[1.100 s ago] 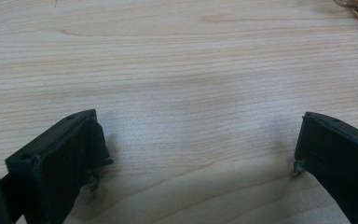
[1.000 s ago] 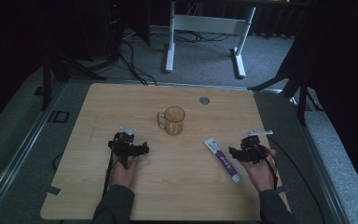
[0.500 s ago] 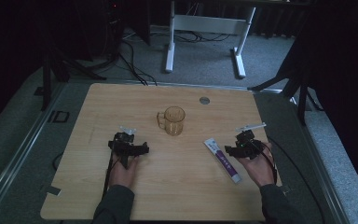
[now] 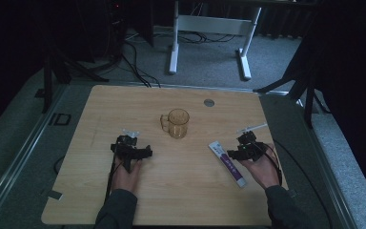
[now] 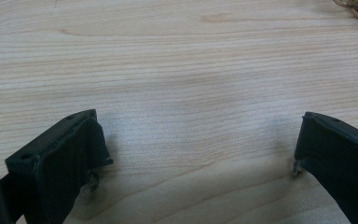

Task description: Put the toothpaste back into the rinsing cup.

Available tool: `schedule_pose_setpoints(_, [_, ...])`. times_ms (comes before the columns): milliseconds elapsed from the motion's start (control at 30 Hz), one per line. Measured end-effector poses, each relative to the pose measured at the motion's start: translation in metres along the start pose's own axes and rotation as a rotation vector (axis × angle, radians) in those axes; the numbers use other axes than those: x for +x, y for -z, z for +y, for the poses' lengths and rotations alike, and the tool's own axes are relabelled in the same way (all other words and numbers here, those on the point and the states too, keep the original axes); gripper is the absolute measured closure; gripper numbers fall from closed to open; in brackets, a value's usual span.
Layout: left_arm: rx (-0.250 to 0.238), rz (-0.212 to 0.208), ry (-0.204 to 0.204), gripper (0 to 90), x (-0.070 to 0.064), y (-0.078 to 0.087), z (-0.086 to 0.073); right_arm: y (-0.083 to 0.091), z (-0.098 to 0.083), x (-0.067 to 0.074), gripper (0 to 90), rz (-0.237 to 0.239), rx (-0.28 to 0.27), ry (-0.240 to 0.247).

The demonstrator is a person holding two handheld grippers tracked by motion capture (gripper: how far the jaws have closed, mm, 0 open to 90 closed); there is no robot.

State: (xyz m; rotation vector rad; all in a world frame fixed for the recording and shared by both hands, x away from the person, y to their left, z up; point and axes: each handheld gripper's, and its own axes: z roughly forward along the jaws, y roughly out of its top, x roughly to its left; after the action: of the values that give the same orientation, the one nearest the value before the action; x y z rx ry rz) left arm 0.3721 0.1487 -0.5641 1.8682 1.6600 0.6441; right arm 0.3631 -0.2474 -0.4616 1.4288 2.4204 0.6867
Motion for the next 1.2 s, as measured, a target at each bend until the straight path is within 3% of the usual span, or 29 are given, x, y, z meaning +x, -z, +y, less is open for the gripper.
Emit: schedule_pose_setpoints(1200, [0.0, 0.0, 0.0, 0.3, 0.0, 0.0, 0.0, -0.011, 0.008, 0.009, 48.8, 0.01, 0.11, 0.047])
